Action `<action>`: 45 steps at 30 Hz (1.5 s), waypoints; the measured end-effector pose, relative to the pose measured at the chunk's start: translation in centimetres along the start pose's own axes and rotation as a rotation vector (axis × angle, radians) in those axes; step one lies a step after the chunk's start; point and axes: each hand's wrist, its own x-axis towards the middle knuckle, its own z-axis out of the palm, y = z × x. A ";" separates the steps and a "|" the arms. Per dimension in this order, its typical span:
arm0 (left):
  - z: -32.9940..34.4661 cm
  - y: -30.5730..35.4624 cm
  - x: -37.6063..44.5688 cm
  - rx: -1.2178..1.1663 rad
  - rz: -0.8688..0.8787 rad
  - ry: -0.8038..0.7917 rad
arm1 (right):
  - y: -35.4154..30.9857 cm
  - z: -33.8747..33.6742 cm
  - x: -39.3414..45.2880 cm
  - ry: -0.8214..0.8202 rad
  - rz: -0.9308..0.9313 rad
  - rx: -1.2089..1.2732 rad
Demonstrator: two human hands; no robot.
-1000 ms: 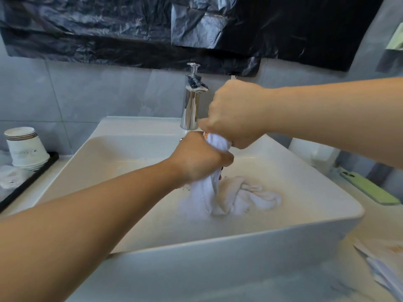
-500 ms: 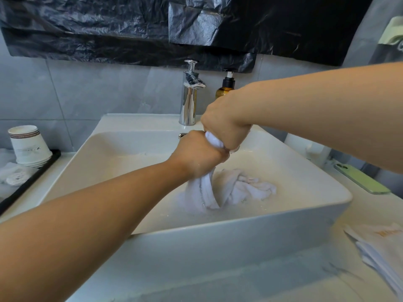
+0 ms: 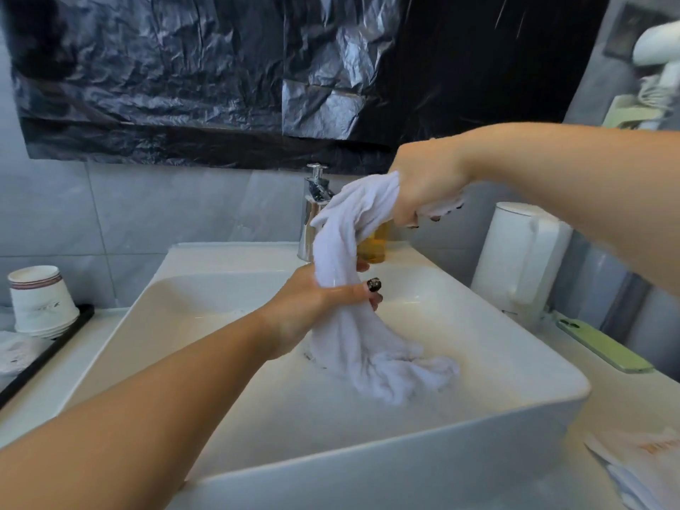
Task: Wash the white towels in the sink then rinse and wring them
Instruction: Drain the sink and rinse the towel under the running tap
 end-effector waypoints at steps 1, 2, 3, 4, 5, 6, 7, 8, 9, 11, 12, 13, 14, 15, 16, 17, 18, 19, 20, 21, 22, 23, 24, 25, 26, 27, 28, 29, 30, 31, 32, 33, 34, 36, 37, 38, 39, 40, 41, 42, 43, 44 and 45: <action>0.2 0.1 0.0 -0.014 0.004 0.011 | 0.2 0.2 -0.4 -0.001 0.026 0.089; 0.5 0.2 0.1 -0.049 0.014 0.035 | 0.3 0.9 -1.0 -0.010 0.049 0.190; 0.6 0.3 0.2 -0.090 0.031 0.078 | 0.3 1.9 -1.4 -0.010 0.067 0.299; 0.6 0.4 0.4 -0.147 0.041 0.125 | 0.1 3.1 -1.9 0.006 0.088 0.415; 0.5 0.6 0.4 -0.207 0.051 0.156 | -0.1 4.7 -2.3 0.034 0.104 0.530; 0.4 0.9 0.5 -0.264 0.059 0.168 | -0.4 6.4 -2.7 0.069 0.114 0.645; 0.4 1.2 0.4 -0.314 0.063 0.159 | -0.6 8.1 -2.9 0.094 0.112 0.773; 0.2 1.5 0.3 -0.368 0.058 0.138 | -1.1 9.7 -3.2 0.116 0.096 0.894; 0.1 1.9 0.1 -0.424 0.044 0.111 | -1.5 11.3 -3.1 0.137 0.054 0.978; 0.0 2.3 -0.3 -0.513 0.029 0.054 | -2.2 13.5 -2.9 0.184 -0.061 0.985; 0.1 2.4 -0.5 -0.525 0.028 0.031 | -2.6 14.3 -2.9 0.209 -0.108 0.991; 0.1 2.5 -0.6 -0.512 0.024 0.019 | -3.0 15.1 -2.8 0.218 -0.138 1.056; 0.1 2.6 -0.6 -0.490 0.018 0.010 | -3.5 15.6 -2.9 0.219 -0.144 1.165; 0.1 2.6 -0.5 -0.461 0.009 -0.002 | -3.8 16.0 -2.9 0.222 -0.138 1.267; 0.0 2.6 -0.4 -0.430 -0.004 -0.007 | -4.2 16.1 -3.0 0.241 -0.115 1.340; 0.0 2.6 -0.4 -0.391 -0.016 -0.013 | -4.3 16.3 -3.0 0.272 -0.094 1.392; -0.1 2.5 -0.3 -0.356 -0.023 -0.027 | -4.3 16.3 -2.9 0.305 -0.082 1.444; -0.1 2.4 -0.3 -0.327 -0.021 -0.053 | -4.2 16.4 -2.7 0.338 -0.081 1.503; 0.0 2.2 -0.3 -0.301 -0.006 -0.086 | -4.3 16.4 -2.6 0.366 -0.074 1.569; 0.0 1.9 -0.4 -0.277 0.009 -0.116 | -4.4 16.3 -2.5 0.385 -0.092 1.636; 0.1 1.7 -0.4 -0.256 0.019 -0.146 | -4.4 16.3 -2.3 0.391 -0.107 1.691; 0.1 1.5 -0.5 -0.243 0.024 -0.173 | -4.4 16.3 -2.0 0.377 -0.144 1.736; 0.0 1.2 -0.6 -0.237 0.029 -0.197 | -4.4 16.2 -1.8 0.336 -0.182 1.775; -0.1 1.0 -0.8 -0.239 0.033 -0.219 | -4.2 16.3 -1.6 0.283 -0.204 1.792; -0.3 0.8 -0.8 -0.246 0.035 -0.232 | -4.0 16.5 -1.6 0.207 -0.223 1.793; -0.4 0.8 -0.9 -0.254 0.032 -0.231 | -3.7 16.5 -1.7 0.161 -0.260 1.739; -0.4 0.8 -0.9 -0.260 0.024 -0.209 | -3.4 16.0 -1.7 0.138 -0.289 1.629; -0.2 0.9 -1.0 -0.257 0.011 -0.187 | -2.8 15.6 -1.7 0.169 -0.308 1.489; -0.1 1.0 -0.9 -0.250 0.002 -0.182 | -2.3 14.7 -2.0 0.199 -0.311 1.403; 0.1 1.1 -0.8 -0.251 0.002 -0.200 | -1.6 13.8 -2.3 0.204 -0.348 1.385; 0.4 1.2 -0.8 -0.266 0.003 -0.238 | -0.9 13.0 -2.2 0.183 -0.392 1.429; 0.6 1.4 -0.9 -0.290 -0.008 -0.282 | -0.3 12.3 -2.1 0.136 -0.447 1.489; 0.8 1.4 -0.9 -0.313 -0.027 -0.328 | 0.1 11.8 -1.6 0.068 -0.484 1.552; 1.2 1.2 -1.0 -0.339 -0.063 -0.411 | -0.3 11.0 -0.5 -0.169 -0.526 1.665; 1.3 1.0 -1.0 -0.355 -0.072 -0.442 | -0.9 10.9 0.1 -0.279 -0.573 1.686; 1.4 0.8 -1.0 -0.377 -0.074 -0.465 | -1.7 10.9 0.7 -0.382 -0.681 1.690; 1.3 0.7 -1.1 -0.401 -0.073 -0.481 | -2.4 10.9 1.4 -0.443 -0.789 1.684; 1.2 0.6 -1.1 -0.412 -0.079 -0.481 | -3.0 10.8 1.9 -0.479 -0.874 1.678; 0.9 0.7 -1.2 -0.406 -0.098 -0.461 | -3.3 10.7 2.4 -0.486 -0.925 1.685; 0.7 0.8 -1.2 -0.382 -0.125 -0.426 | -3.5 10.7 2.7 -0.478 -0.952 1.710; 0.6 1.1 -1.4 -0.345 -0.150 -0.387 | -3.4 10.9 3.0 -0.460 -0.964 1.746; 0.7 1.3 -1.4 -0.302 -0.169 -0.341 | -3.2 11.1 3.2 -0.434 -0.952 1.792; 0.8 1.5 -1.3 -0.256 -0.180 -0.286 | -3.0 11.3 3.3 -0.390 -0.910 1.829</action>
